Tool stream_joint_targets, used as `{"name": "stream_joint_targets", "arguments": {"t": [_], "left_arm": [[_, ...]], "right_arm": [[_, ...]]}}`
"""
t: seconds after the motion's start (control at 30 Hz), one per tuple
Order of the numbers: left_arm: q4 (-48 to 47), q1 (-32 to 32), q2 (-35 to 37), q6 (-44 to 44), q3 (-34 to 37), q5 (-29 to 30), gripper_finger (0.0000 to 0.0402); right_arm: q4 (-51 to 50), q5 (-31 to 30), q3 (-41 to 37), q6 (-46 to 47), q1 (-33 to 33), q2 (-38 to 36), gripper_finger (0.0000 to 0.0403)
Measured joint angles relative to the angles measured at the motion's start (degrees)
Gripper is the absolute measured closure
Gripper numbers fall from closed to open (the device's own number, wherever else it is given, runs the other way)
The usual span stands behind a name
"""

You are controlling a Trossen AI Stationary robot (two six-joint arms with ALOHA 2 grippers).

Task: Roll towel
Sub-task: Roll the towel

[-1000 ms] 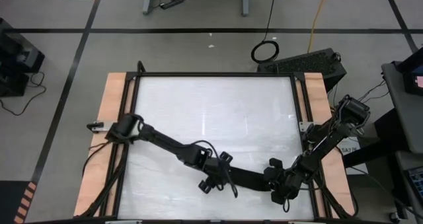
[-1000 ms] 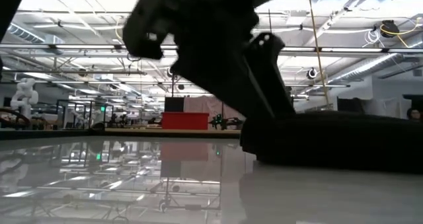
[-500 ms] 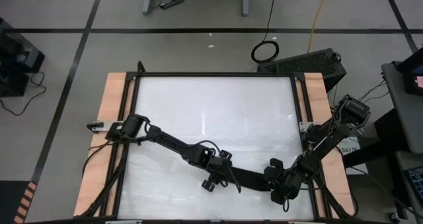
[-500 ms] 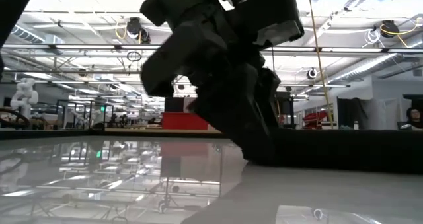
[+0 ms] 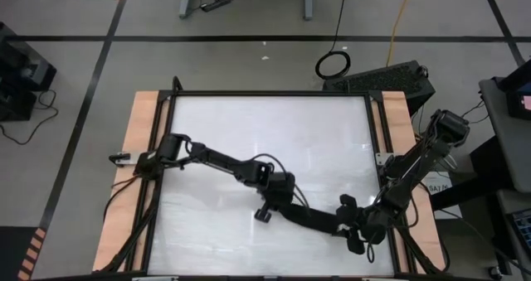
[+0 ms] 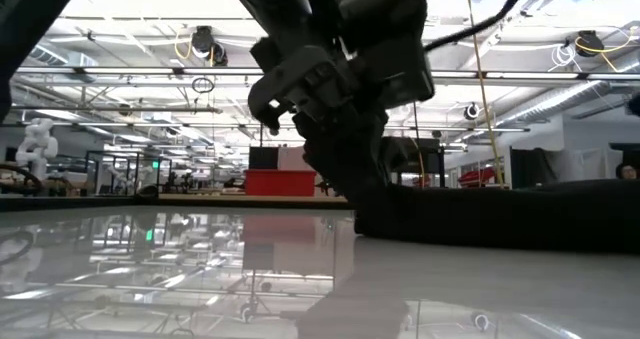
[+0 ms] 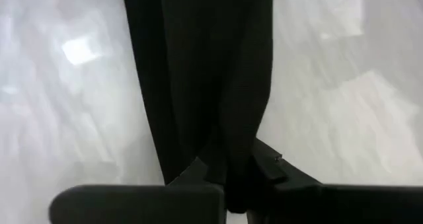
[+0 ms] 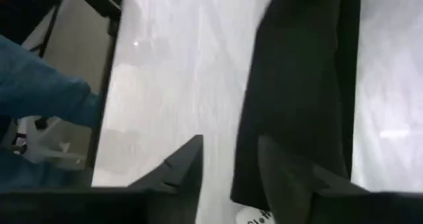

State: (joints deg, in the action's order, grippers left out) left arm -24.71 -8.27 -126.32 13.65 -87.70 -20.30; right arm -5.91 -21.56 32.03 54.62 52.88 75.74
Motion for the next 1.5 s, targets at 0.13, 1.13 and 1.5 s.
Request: {"name": "stream_joint_targets", "arguments": {"t": [0.13,1.13,1.5], "left_arm": [[-2.25,3.09,0.0,-1.21,0.02,-4.08,0.0384],[-21.39,10.56,3.04,4.86,0.16,1.99,0.0365],[-29.19,13.63,4.26,4.73,0.13,5.0,0.0363]], "right_arm": [[1.46,-2.32,0.09,-3.93,-0.25,-0.43,0.0229],[0.66,-0.74,0.39,-24.33,-23.36,12.1,0.0365],[3.01,7.22,0.37,-33.57,-34.88,12.13,0.032]]}}
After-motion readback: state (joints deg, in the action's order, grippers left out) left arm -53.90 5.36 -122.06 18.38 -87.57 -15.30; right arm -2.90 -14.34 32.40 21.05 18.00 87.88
